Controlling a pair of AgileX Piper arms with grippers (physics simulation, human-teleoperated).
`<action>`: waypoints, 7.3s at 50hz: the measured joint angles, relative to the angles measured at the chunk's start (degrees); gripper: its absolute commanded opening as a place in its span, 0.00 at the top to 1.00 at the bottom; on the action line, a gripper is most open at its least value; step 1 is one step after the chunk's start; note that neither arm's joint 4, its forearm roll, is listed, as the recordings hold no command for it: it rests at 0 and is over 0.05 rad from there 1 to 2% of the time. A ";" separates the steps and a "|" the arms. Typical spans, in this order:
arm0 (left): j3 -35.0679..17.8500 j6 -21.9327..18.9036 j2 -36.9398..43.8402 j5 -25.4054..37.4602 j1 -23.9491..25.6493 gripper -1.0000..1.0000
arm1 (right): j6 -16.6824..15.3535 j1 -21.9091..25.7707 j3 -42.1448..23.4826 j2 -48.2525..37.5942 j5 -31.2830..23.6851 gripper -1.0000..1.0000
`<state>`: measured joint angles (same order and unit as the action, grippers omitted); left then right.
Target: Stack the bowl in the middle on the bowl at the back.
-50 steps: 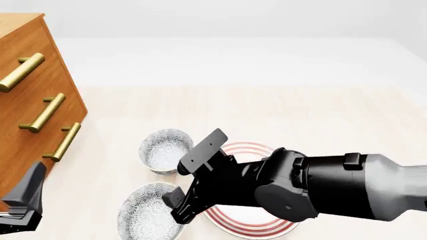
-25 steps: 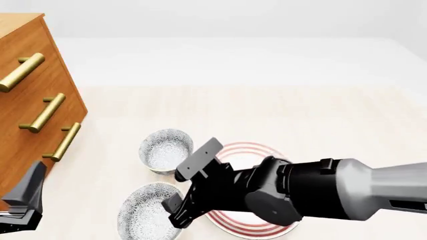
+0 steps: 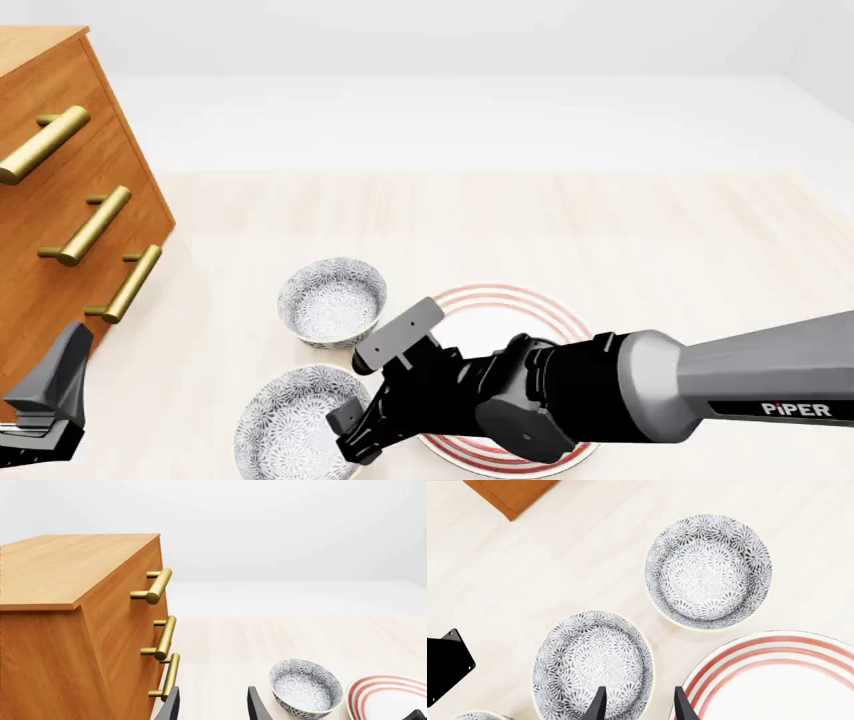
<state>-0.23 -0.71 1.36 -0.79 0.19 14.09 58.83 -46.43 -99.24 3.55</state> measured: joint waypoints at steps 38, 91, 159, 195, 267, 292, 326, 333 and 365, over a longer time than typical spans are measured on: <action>-0.01 0.28 -0.59 0.49 -0.12 0.00 | 3.36 1.42 0.20 -4.96 3.98 0.00; 0.05 0.30 -0.84 0.68 -0.10 0.00 | 2.98 1.13 -1.16 5.25 -2.36 1.00; 0.05 0.31 -0.85 0.69 -0.11 0.00 | 23.55 14.47 6.07 22.52 -13.54 1.00; 0.05 0.31 -0.85 0.69 -0.10 0.00 | 28.92 21.81 10.53 15.46 -3.99 1.00; 0.05 0.28 -0.87 0.69 -0.10 0.00 | 24.86 22.65 1.97 18.63 -11.82 0.00; 0.05 0.30 -0.85 0.69 -0.10 0.00 | 22.90 17.15 1.83 33.37 -21.81 0.00; -0.13 -0.52 -1.17 0.94 0.01 0.00 | 19.88 5.52 0.19 53.00 -33.58 0.00; -0.19 -0.62 -1.23 1.00 0.03 0.00 | 20.19 2.69 0.30 56.51 -35.32 0.00; -0.70 -0.82 -1.25 1.04 0.00 0.00 | 27.56 -11.21 5.33 73.00 -38.26 0.00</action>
<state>-0.93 -1.53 0.11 0.25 0.19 41.65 47.62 -41.10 -26.24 -34.72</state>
